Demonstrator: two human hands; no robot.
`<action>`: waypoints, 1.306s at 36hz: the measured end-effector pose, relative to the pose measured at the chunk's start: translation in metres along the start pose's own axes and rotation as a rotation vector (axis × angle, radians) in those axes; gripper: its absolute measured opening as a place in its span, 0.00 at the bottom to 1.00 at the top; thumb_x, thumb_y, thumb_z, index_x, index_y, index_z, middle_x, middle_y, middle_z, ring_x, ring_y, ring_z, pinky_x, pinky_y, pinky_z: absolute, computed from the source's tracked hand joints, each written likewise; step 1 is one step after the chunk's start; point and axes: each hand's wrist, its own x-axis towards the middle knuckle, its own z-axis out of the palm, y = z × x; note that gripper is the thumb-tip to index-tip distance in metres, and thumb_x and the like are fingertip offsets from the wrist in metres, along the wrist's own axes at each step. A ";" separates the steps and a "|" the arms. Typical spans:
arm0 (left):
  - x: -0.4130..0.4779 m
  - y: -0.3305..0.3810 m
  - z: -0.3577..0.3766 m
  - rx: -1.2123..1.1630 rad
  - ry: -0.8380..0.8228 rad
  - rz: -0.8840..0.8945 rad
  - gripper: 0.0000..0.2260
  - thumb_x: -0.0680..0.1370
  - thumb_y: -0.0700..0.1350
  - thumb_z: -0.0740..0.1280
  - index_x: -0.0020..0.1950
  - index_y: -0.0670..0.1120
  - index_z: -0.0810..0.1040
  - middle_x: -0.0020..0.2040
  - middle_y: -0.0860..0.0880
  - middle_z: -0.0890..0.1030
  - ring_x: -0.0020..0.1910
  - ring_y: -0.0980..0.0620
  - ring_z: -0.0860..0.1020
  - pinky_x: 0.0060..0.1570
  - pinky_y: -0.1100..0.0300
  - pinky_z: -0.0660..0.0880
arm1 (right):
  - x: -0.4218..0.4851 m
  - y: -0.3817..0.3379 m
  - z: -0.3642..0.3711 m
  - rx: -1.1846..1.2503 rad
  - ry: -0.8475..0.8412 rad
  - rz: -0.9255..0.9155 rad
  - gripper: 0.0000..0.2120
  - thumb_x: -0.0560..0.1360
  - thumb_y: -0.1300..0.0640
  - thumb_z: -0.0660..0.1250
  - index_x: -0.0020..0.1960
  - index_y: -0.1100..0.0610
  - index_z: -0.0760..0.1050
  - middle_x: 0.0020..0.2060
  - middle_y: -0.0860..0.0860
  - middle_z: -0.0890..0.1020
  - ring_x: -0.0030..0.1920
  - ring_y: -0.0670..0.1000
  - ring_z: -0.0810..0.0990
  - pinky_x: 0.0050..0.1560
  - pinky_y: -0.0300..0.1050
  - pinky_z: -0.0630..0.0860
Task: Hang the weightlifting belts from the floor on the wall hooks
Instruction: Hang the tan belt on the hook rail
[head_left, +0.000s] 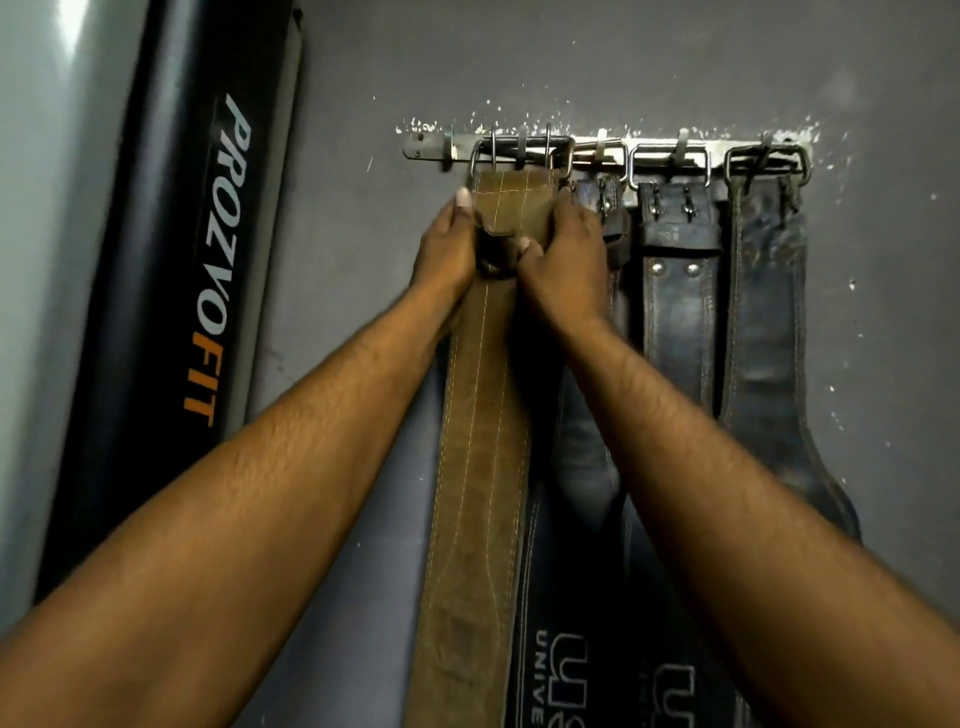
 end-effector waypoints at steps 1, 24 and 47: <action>-0.008 -0.007 -0.003 -0.010 -0.023 0.034 0.21 0.84 0.58 0.53 0.70 0.49 0.73 0.68 0.48 0.78 0.67 0.49 0.76 0.68 0.48 0.73 | -0.009 0.003 0.001 0.033 0.021 0.003 0.31 0.78 0.59 0.68 0.77 0.54 0.62 0.70 0.55 0.67 0.57 0.43 0.67 0.56 0.29 0.64; -0.209 -0.118 -0.056 0.132 -0.140 -0.393 0.21 0.80 0.44 0.67 0.73 0.50 0.68 0.64 0.47 0.80 0.61 0.48 0.80 0.62 0.44 0.78 | -0.212 0.053 -0.002 -0.022 -0.180 0.307 0.13 0.76 0.61 0.71 0.59 0.53 0.78 0.49 0.44 0.83 0.46 0.40 0.79 0.55 0.39 0.78; -0.499 -0.079 -0.117 0.155 -0.067 -0.917 0.05 0.80 0.41 0.66 0.51 0.49 0.81 0.51 0.48 0.82 0.53 0.48 0.81 0.53 0.54 0.81 | -0.458 -0.020 -0.108 0.068 -0.427 0.897 0.02 0.76 0.57 0.71 0.47 0.50 0.81 0.41 0.48 0.85 0.44 0.48 0.85 0.46 0.43 0.83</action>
